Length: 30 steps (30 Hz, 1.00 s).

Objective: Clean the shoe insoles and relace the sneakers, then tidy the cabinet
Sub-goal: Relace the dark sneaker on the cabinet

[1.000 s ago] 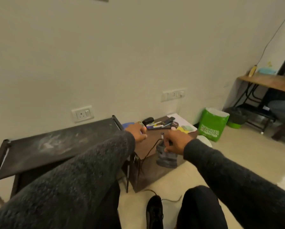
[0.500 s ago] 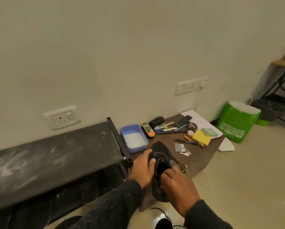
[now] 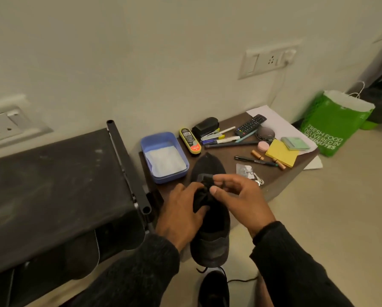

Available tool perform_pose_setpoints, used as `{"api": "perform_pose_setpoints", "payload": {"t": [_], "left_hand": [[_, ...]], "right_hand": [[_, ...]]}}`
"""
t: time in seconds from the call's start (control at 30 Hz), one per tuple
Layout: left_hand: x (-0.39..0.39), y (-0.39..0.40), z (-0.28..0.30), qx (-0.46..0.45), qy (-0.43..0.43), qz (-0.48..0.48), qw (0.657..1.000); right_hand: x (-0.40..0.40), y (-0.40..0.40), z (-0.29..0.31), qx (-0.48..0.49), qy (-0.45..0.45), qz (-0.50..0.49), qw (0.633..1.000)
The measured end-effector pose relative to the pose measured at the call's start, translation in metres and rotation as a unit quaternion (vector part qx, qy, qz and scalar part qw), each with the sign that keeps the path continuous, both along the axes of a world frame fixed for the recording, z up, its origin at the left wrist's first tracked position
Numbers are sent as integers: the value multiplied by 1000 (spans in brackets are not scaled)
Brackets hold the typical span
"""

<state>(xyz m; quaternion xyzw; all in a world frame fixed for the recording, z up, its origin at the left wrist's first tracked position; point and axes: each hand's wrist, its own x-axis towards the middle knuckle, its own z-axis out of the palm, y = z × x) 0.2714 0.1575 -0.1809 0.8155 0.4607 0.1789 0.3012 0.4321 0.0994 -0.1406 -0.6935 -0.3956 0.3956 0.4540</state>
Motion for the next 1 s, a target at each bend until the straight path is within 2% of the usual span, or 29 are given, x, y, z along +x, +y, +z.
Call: {"api": "perform_pose_setpoints", "payload": {"t": [0.03, 0.1, 0.13, 0.2, 0.27, 0.3, 0.33, 0.37, 0.4, 0.43, 0.47, 0.5, 0.53, 0.6, 0.67, 0.73, 0.83, 1.0], "left_hand": [[-1, 1, 0, 5, 5, 8, 1000], [-1, 2, 1, 8, 16, 16, 1000], [-2, 3, 2, 11, 22, 17, 1000], [-2, 4, 3, 10, 30, 20, 999], [-1, 6, 3, 1, 36, 23, 999], [-1, 7, 4, -4, 36, 22, 999], [0, 7, 5, -9, 36, 19, 999], [0, 6, 6, -11, 34, 14, 999], [0, 7, 7, -11, 32, 8, 999], [-1, 8, 8, -15, 27, -1, 1000], [-2, 8, 10, -27, 15, -9, 999], [-3, 8, 11, -40, -5, -17, 999], [-4, 8, 11, -44, -26, -23, 998], [-5, 7, 11, -18, -45, -33, 998], [-4, 7, 11, 1, -44, -44, 998], [-2, 10, 12, 11, -36, -51, 998], [1, 15, 12, 20, -26, -48, 998], [5, 22, 14, 12, -4, -76, 997]], "right_hand": [[-2, 4, 3, 20, 88, -39, 995], [1, 8, 11, 69, 272, -104, 954], [7, 8, 18, 109, 327, -121, 931], [21, 3, 31, 197, 356, -135, 903], [38, -11, 42, 245, 314, -146, 906], [46, -21, 44, 228, 257, -166, 924], [52, -32, 44, 175, 170, -190, 951], [57, -43, 40, 82, 61, -196, 975], [62, -52, 30, -37, -42, -165, 985], [64, -58, 20, -158, -123, -112, 973], [62, -62, 9, -259, -189, -62, 945], [59, -62, 1, -321, -256, -27, 912], [55, -59, -8, -336, -321, -15, 885], [43, -49, -11, -240, -404, -39, 882], [28, -34, -1, -82, -422, -30, 903], [18, -19, 6, -14, -364, 27, 931], [15, -6, -3, -17, -321, 129, 938], [18, 2, -8, -17, -322, 149, 935]]}}
